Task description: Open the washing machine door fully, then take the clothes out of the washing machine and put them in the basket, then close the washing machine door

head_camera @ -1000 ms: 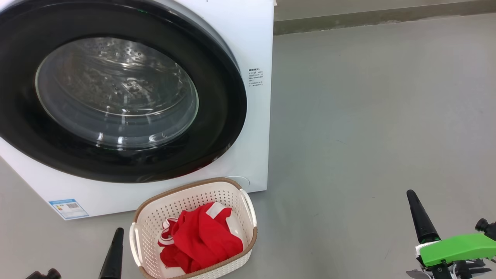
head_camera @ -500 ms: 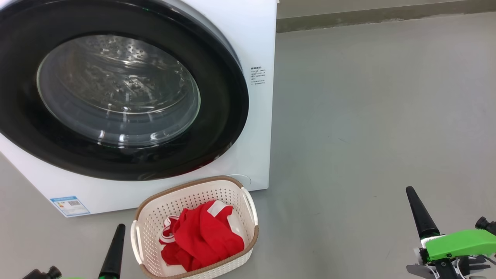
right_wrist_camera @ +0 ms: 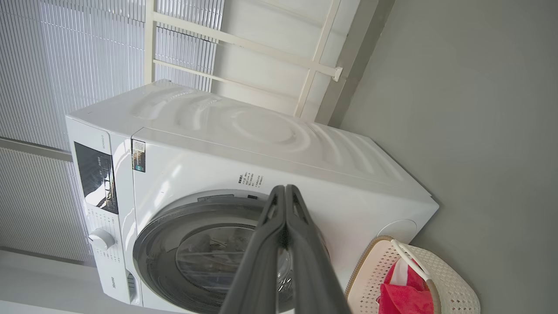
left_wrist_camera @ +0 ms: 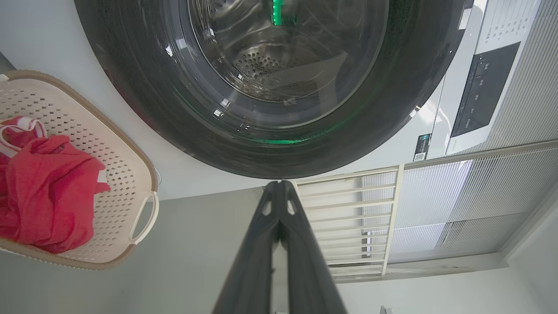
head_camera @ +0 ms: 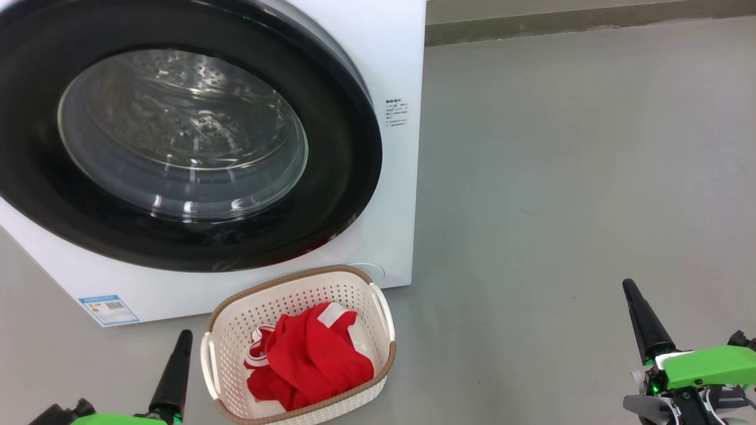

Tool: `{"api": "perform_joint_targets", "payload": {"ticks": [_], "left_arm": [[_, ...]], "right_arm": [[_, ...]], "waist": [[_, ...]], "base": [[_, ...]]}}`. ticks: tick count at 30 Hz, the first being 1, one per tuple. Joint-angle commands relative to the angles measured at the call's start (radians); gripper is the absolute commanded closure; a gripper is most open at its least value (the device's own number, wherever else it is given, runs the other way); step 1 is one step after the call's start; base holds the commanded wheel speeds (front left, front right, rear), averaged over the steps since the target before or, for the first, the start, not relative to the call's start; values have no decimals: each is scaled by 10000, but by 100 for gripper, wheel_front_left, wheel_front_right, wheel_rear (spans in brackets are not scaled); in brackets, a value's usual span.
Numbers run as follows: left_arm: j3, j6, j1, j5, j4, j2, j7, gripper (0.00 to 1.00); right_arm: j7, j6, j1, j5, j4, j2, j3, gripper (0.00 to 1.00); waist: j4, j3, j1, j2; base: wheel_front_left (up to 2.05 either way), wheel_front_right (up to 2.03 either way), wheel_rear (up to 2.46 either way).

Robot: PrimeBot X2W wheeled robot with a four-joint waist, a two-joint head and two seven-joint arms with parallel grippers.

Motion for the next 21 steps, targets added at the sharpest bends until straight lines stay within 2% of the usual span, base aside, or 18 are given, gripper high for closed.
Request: {"api": "perform_joint_targets", "payload": {"ticks": [1, 13, 21], "left_arm": [[345, -63, -482, -349, -164, 64, 110, 100], [396, -69, -655, -1562, -27, 42, 424, 100], [396, -69, -659, -1590, -24, 41, 430, 100]], "right_arm": [[142, -6, -471, 407, -221, -48, 138, 100], [469, -7, -593, 1503, -139, 15, 19, 100], [480, -7, -596, 1525, -137, 19, 12, 100]], "waist": [[9, 9, 0, 0], [58, 62, 0, 0], [59, 63, 0, 0]], "base": [[0, 0, 0], [0, 0, 0], [0, 0, 0]]}}
